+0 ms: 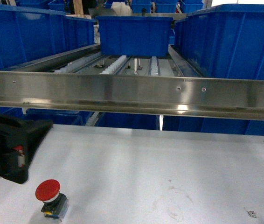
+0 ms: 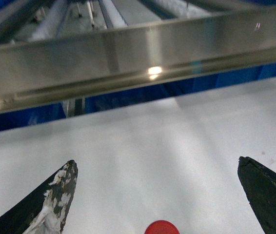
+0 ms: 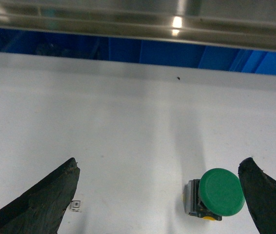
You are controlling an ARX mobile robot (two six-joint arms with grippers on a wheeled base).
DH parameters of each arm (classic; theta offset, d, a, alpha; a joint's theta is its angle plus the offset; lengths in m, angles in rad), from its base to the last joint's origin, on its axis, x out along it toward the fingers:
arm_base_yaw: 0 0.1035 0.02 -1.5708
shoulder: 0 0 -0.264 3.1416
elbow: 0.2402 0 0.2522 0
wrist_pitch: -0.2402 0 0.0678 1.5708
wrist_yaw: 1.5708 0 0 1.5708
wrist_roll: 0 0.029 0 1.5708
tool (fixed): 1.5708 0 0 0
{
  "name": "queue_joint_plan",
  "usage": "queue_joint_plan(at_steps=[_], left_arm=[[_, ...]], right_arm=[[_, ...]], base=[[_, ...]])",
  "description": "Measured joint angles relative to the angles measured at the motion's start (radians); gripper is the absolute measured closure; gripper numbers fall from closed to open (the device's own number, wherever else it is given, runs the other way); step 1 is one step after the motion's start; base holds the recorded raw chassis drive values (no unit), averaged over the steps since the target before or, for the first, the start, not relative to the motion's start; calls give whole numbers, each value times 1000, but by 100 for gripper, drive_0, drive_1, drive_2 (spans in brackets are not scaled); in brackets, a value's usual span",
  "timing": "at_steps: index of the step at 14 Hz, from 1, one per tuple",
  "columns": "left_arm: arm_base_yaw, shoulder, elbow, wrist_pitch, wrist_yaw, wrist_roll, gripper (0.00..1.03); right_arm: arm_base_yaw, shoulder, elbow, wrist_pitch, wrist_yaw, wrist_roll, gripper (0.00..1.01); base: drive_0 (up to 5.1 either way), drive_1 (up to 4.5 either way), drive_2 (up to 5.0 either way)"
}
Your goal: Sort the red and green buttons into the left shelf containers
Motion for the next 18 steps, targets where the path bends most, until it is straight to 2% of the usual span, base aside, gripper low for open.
queue_joint_plan(at_steps=[7, 8, 14, 15, 16, 18], left_arm=[[-29, 114, 34, -14, -26, -1, 5], [-42, 119, 34, -4, -37, 0, 5], [-47, 100, 41, 5, -35, 3, 5], [-47, 100, 41, 5, -35, 3, 5], [-47, 100, 41, 5, -36, 3, 5], [-47, 100, 41, 5, -35, 3, 5]], right_arm=[[-23, 80, 93, -42, 20, -23, 3], [-24, 83, 106, -33, 44, -37, 3], [-29, 82, 108, -23, 51, -61, 3], [-33, 89, 95, 17, 57, -73, 3], [-77, 143, 80, 6, 52, -91, 3], [-88, 176, 93, 9, 44, -113, 3]], base=[[0, 0, 0], [0, 0, 0], [0, 0, 0], [0, 0, 0], [0, 0, 0], [0, 0, 0]])
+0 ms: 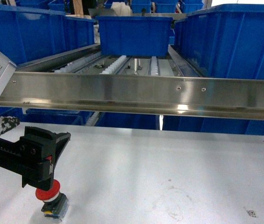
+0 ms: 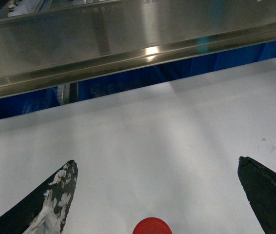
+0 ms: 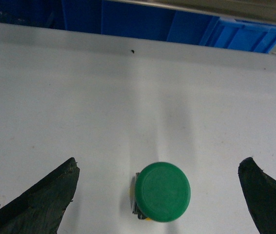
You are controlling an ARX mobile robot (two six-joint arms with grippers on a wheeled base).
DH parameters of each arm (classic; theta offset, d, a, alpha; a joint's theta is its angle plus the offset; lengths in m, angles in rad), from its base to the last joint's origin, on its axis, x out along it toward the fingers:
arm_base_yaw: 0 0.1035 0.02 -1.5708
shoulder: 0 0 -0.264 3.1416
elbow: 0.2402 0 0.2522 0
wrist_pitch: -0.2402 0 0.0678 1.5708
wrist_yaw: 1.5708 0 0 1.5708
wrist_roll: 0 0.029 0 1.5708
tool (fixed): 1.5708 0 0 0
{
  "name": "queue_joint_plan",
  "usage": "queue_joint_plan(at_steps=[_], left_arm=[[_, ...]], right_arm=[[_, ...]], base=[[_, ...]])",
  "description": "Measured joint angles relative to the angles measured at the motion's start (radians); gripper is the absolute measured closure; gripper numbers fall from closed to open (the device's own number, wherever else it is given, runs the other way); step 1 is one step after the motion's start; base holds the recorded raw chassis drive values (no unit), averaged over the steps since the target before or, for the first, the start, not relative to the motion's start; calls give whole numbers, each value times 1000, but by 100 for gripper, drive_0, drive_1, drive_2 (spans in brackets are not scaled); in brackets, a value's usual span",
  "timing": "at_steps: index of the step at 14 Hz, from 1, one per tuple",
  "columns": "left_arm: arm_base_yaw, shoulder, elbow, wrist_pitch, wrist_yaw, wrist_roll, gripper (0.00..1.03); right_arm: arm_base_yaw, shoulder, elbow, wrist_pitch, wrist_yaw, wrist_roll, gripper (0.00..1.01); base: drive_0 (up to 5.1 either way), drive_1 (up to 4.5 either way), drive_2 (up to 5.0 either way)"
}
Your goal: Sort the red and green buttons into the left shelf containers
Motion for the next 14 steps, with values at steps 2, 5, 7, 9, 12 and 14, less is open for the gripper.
queue_joint_plan(at_steps=[2, 5, 7, 9, 12, 14], left_arm=[[0, 0, 0, 0, -1, 0, 5], [0, 0, 0, 0, 0, 0, 5], [0, 0, 0, 0, 0, 0, 5], [0, 0, 0, 0, 0, 0, 5], [0, 0, 0, 0, 0, 0, 5], [0, 0, 0, 0, -1, 0, 5]], right_arm=[[1, 48, 39, -6, -14, -24, 3], [6, 162, 123, -65, -17, -53, 3], [-1, 214, 214, -124, -14, -68, 3], [-27, 241, 263, -185, -8, -91, 3], [-39, 233, 246, -196, -16, -97, 3], [-30, 240, 242, -196, -29, -96, 3]], base=[[0, 0, 0], [0, 0, 0], [0, 0, 0], [0, 0, 0], [0, 0, 0], [0, 0, 0]])
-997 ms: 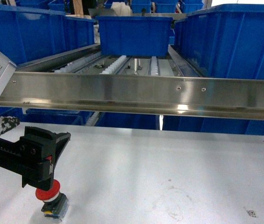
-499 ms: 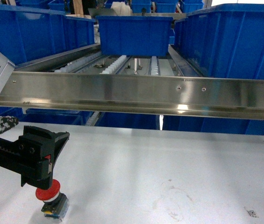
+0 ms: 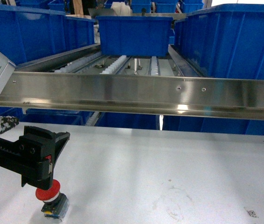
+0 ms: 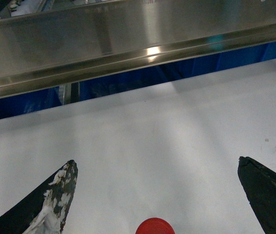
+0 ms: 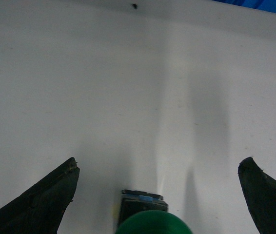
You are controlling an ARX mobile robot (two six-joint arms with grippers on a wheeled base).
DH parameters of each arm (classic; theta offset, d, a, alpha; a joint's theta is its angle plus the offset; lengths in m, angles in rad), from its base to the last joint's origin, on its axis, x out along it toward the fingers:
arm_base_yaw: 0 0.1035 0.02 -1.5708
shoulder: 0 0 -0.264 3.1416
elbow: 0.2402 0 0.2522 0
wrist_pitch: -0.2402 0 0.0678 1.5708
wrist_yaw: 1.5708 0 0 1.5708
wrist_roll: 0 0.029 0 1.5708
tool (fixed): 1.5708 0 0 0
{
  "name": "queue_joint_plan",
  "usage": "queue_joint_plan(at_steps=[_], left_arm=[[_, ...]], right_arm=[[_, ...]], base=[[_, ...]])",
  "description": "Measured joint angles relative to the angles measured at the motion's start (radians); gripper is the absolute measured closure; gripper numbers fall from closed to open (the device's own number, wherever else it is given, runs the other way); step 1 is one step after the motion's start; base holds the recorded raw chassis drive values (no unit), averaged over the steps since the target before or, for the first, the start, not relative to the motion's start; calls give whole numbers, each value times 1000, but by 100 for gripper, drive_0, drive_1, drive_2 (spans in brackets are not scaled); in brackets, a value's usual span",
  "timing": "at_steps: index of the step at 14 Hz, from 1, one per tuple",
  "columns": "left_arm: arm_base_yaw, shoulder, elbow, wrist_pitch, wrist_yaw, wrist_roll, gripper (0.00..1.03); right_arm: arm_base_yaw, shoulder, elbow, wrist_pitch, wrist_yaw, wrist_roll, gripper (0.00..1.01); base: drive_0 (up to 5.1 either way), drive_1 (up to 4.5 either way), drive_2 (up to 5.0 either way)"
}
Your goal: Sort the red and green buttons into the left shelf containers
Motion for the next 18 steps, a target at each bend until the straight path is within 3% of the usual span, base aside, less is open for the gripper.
queue_joint_plan(at_steps=[4, 5, 7, 10, 11, 16, 18], left_arm=[[0, 0, 0, 0, 0, 0, 5], [0, 0, 0, 0, 0, 0, 5], [0, 0, 0, 0, 0, 0, 5], [0, 0, 0, 0, 0, 0, 5], [0, 0, 0, 0, 0, 0, 5], [0, 0, 0, 0, 0, 0, 5], [0, 0, 0, 0, 1, 0, 5]], right_arm=[[16, 73, 0, 19, 5, 0, 3], [16, 85, 3, 19, 11, 0, 7], [6, 106, 14, 33, 17, -3, 27], [-17, 111, 26, 38, 10, -4, 66], [-16, 111, 26, 46, 5, -8, 72], [-27, 95, -4, 111, -19, -5, 72], [-36, -20, -92, 183, -49, 39, 72]], base=[[0, 0, 0], [0, 0, 0], [0, 0, 0], [0, 0, 0], [0, 0, 0], [0, 0, 0], [0, 0, 0]])
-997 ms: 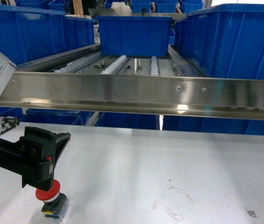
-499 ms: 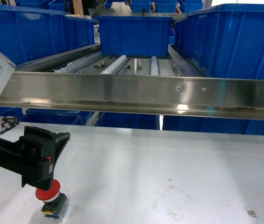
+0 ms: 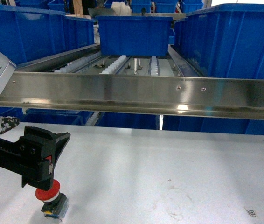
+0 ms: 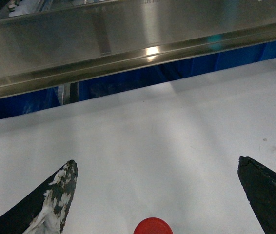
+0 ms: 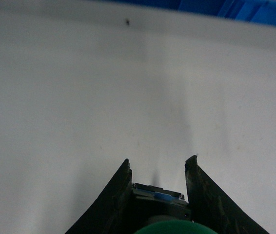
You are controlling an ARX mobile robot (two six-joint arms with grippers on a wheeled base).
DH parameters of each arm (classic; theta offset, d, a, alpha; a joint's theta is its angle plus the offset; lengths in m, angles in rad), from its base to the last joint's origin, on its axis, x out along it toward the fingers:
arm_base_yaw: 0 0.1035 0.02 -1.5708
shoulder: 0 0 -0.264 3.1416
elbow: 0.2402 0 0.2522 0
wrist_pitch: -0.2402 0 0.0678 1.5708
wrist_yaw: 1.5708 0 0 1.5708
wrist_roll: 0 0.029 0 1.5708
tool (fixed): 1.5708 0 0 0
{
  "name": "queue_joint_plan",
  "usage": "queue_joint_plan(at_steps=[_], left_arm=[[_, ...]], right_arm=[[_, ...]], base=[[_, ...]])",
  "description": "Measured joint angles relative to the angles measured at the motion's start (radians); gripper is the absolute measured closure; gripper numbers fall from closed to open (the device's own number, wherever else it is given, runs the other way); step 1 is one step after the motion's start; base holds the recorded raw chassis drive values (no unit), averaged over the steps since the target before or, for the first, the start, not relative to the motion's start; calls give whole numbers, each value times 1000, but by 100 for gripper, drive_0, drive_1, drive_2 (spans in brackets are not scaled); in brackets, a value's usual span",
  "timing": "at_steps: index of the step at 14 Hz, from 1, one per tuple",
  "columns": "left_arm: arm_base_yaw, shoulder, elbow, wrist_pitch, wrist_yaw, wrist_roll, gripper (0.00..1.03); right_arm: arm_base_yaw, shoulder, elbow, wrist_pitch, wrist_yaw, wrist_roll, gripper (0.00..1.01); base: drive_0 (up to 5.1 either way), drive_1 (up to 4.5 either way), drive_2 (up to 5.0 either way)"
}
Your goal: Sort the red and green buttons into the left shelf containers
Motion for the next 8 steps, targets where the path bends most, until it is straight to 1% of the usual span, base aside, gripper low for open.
queue_joint_plan(at_steps=[1, 3, 4, 5, 6, 7, 8], left_arm=[[0, 0, 0, 0, 0, 0, 5], [0, 0, 0, 0, -1, 0, 5], [0, 0, 0, 0, 0, 0, 5], [0, 0, 0, 0, 0, 0, 5], [0, 0, 0, 0, 0, 0, 5], [0, 0, 0, 0, -1, 0, 5], [1, 0, 0, -1, -8, -1, 5]], right_arm=[[-7, -92, -49, 54, -13, 36, 72], [-9, -398, -212, 148, -44, 159, 72], [16, -760, -364, -13, -65, 266, 72], [48, -1078, -416, -193, -86, 326, 72], [51, -1334, -444, -307, -106, 348, 72], [8, -1401, -483, -356, -138, 313, 72], [8, -1402, -483, -355, -138, 313, 72]], base=[[0, 0, 0], [0, 0, 0], [0, 0, 0], [0, 0, 0], [0, 0, 0], [0, 0, 0], [0, 0, 0]])
